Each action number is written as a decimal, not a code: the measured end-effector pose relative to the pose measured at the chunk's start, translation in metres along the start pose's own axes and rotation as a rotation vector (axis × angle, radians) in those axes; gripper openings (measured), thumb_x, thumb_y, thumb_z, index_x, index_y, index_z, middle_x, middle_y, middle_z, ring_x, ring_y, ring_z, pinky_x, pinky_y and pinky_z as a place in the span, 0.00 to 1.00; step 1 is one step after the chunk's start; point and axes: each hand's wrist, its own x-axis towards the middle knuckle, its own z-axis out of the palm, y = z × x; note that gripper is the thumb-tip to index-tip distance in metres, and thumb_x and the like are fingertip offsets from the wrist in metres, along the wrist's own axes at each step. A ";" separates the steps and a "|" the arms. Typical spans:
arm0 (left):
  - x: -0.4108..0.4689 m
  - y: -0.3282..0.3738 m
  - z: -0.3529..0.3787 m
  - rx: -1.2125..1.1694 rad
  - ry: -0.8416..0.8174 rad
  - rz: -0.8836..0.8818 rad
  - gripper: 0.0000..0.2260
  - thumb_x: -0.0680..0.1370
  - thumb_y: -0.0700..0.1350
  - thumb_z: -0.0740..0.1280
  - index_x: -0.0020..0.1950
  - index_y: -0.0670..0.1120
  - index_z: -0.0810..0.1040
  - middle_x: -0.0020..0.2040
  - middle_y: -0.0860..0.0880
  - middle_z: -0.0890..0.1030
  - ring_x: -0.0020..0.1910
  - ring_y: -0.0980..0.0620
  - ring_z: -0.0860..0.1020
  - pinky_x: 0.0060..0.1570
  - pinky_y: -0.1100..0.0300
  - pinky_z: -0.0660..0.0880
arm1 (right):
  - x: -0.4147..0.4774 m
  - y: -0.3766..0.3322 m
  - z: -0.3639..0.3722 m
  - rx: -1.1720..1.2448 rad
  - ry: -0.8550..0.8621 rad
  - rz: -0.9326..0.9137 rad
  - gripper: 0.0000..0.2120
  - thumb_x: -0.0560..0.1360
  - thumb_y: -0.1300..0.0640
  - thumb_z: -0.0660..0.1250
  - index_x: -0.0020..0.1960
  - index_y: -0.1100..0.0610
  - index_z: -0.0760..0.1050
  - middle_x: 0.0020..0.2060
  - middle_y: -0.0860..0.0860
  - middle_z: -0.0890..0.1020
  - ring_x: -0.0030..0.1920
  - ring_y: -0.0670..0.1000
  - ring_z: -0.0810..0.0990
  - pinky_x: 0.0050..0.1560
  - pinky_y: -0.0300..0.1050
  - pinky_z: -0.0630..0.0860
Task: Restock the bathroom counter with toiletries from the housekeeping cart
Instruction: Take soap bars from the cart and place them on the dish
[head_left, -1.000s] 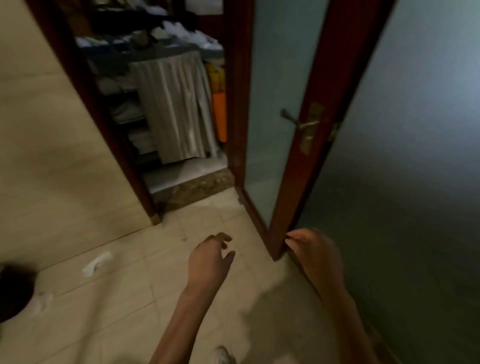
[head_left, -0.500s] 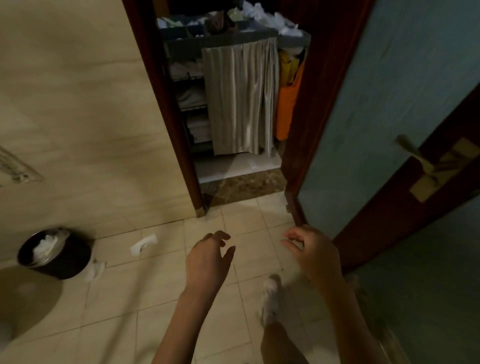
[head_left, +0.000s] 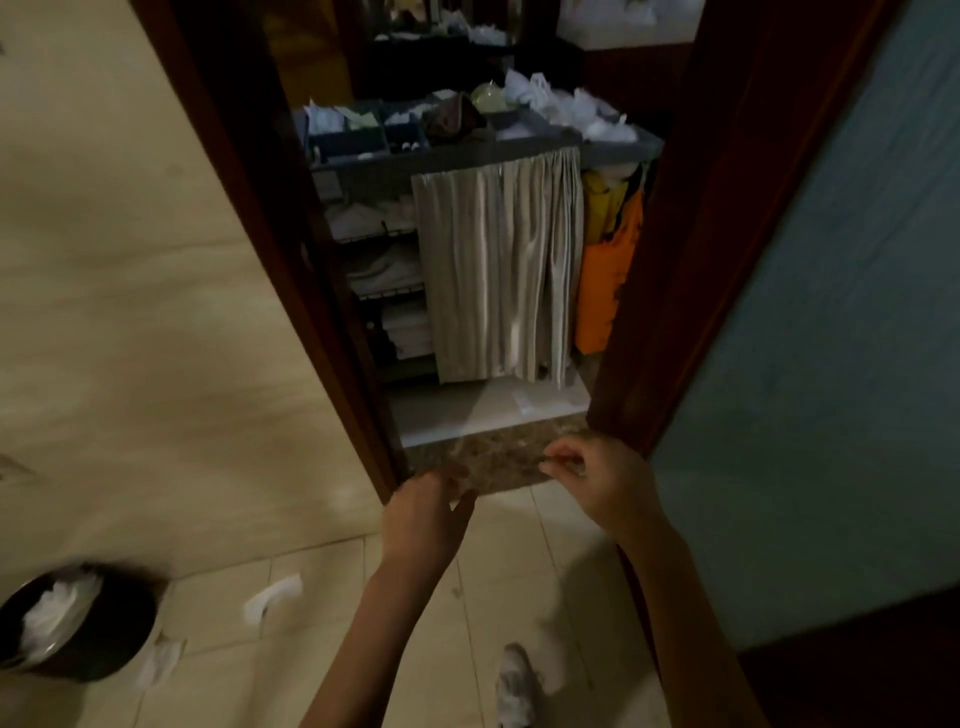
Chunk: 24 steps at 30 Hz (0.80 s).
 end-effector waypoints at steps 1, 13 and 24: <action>0.021 0.005 -0.001 -0.009 -0.003 0.002 0.11 0.78 0.50 0.65 0.59 0.51 0.79 0.54 0.51 0.82 0.52 0.49 0.81 0.48 0.57 0.75 | 0.020 0.003 -0.004 0.009 0.018 -0.017 0.09 0.74 0.51 0.71 0.51 0.53 0.82 0.45 0.47 0.84 0.45 0.44 0.81 0.45 0.31 0.72; 0.169 0.013 0.005 -0.065 -0.004 -0.006 0.12 0.79 0.50 0.65 0.63 0.52 0.75 0.55 0.52 0.80 0.51 0.53 0.80 0.47 0.61 0.75 | 0.165 0.033 0.007 0.040 -0.091 0.019 0.07 0.75 0.51 0.70 0.50 0.52 0.81 0.45 0.47 0.83 0.45 0.44 0.80 0.45 0.33 0.72; 0.372 -0.025 -0.008 -0.145 0.034 -0.055 0.13 0.79 0.51 0.64 0.63 0.53 0.76 0.59 0.52 0.80 0.55 0.53 0.78 0.52 0.61 0.73 | 0.378 0.007 0.040 -0.075 -0.201 -0.009 0.10 0.78 0.49 0.66 0.57 0.50 0.77 0.52 0.46 0.80 0.50 0.42 0.75 0.54 0.36 0.71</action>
